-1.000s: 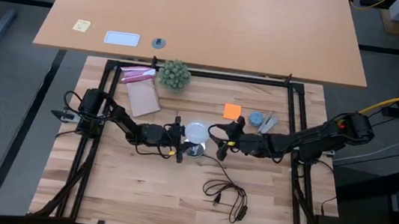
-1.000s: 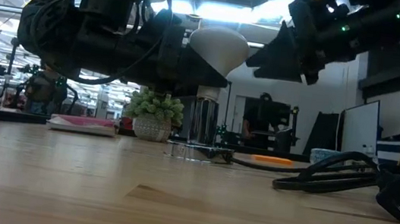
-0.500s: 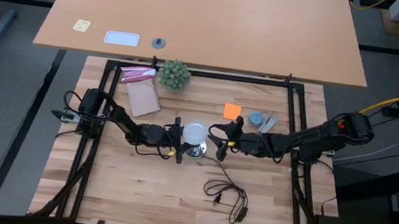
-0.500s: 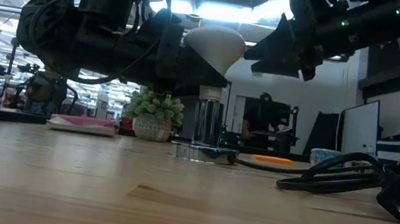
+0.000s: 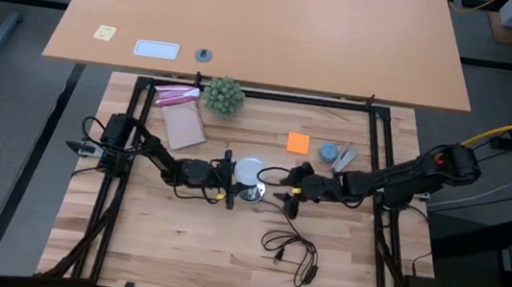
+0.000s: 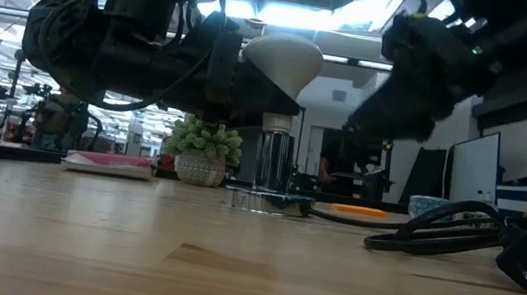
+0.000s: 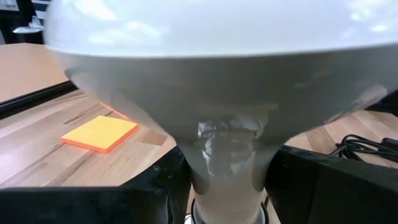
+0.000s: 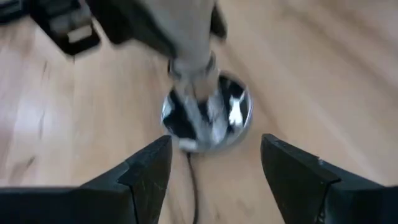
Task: Screw lightbulb
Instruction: Insert the white lightbulb into the silver lamp
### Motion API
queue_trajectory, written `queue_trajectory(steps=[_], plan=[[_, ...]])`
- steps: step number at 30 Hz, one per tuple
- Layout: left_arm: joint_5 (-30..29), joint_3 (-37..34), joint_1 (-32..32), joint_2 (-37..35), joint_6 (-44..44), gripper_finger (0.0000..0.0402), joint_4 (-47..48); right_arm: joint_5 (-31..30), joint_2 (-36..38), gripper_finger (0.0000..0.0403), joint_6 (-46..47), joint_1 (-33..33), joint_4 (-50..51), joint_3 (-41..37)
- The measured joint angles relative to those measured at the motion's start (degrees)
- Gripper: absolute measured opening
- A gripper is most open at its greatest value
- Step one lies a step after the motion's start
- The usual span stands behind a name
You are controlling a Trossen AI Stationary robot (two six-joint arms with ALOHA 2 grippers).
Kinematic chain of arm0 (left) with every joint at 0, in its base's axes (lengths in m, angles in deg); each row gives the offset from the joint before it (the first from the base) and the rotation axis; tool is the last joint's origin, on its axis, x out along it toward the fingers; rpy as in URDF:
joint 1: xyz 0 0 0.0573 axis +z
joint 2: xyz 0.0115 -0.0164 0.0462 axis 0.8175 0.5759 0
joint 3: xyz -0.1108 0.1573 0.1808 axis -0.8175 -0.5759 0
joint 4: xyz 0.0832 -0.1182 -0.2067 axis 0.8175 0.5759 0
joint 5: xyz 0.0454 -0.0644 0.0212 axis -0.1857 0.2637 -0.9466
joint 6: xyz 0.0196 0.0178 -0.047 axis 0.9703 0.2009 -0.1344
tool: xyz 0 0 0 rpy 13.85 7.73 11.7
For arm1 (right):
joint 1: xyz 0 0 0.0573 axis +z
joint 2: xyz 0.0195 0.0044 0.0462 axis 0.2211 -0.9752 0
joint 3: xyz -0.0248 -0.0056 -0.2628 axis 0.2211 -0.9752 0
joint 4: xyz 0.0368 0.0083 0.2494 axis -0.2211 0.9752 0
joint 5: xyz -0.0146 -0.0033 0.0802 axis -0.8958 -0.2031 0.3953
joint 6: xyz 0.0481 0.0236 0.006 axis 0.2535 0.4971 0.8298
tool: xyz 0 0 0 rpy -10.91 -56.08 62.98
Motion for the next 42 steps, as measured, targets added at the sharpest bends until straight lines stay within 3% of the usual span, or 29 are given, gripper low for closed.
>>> queue_trajectory(steps=[5, 12, 19, 26, 34, 42], plan=[[-0.1, 0.0, 0.0, 0.0, 0.0, 0.0153, 0.0, 1.8, -3.1, 0.0246, 3.1, 0.0, 2.2, 0.0], [-0.2, 0.0, 0.0, 0.0, 0.0, 0.0153, 0.0, 4.0, -9.8, 0.0246, 5.7, 0.0, -0.9, 0.0], [-0.2, 0.0, 0.0, 0.0, 0.0, 0.0153, 0.0, 4.9, -11.8, 0.0245, 5.7, 0.0, -4.1, 0.0], [-0.2, 0.0, 0.0, 0.0, 0.0, 0.0153, 0.0, 5.1, -12.3, 0.0217, 5.7, 0.0, -4.8, 0.0], [-0.2, 0.0, 0.0, 0.0, -0.2, 0.0153, 0.0, 10.1, -16.1, 0.019, 5.9, 0.0, -6.7, 0.0], [-0.2, 0.0, 0.0, 0.0, -0.2, 0.0153, 0.0, 3.5, -16.7, 0.0188, 6.1, 0.1, -6.3, 0.1]])
